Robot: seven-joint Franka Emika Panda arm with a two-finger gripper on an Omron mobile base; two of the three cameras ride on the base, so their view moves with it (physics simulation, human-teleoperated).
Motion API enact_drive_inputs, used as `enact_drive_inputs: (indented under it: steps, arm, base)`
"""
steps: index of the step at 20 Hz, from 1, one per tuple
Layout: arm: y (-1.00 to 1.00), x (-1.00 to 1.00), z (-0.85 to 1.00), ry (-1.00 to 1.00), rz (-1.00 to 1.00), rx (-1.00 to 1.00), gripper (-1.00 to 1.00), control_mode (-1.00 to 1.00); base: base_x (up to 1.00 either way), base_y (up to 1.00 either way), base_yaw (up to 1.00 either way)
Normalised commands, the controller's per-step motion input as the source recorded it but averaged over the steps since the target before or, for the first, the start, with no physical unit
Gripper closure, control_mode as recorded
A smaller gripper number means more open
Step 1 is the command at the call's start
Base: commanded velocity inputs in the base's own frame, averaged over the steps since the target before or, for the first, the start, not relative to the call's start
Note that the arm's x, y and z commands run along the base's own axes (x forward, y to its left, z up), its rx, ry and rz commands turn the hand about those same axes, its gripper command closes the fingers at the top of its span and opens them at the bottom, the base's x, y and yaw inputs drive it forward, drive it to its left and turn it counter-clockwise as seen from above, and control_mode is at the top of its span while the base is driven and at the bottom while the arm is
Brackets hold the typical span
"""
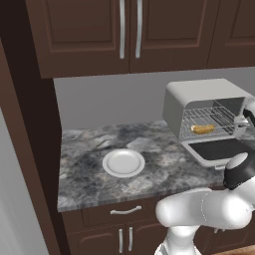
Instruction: Open the toaster oven door. Place the hotdog bun on the bottom rack in the toaster oven and place the chicken drumstick on the top rack.
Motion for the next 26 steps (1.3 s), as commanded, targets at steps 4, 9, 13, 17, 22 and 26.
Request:
enact_drive_inputs:
  steps: [4,9,13,17,22,26]
  arm:
    - [0.00,0.18,-0.39,0.00,-0.01,0.22,-1.00,-1.00]
    - [0.00,0.14,-0.23,0.00,0.00,0.15,-1.00,-1.00]
    - [0.00,0.14,0.00,0.00,0.00,0.06,-1.00,-1.00]
    - [0.00,0.25,-0.01,0.00,-0.02,0.01,-1.00,-1.00]
    - [0.00,0.27,-0.11,0.00,-0.06,0.00,-1.00,-1.00]
    - [0.00,0.27,0.00,-0.01,-0.10,0.00,-1.00,-1.00]
  base:
    - [0.00,0.00,0.00]
    - [0.00,0.00,0.00]
    - [0.00,0.00,0.00]
    - [0.00,0.00,0.00]
    - [0.00,0.00,0.00]
    - [0.00,0.00,0.00]
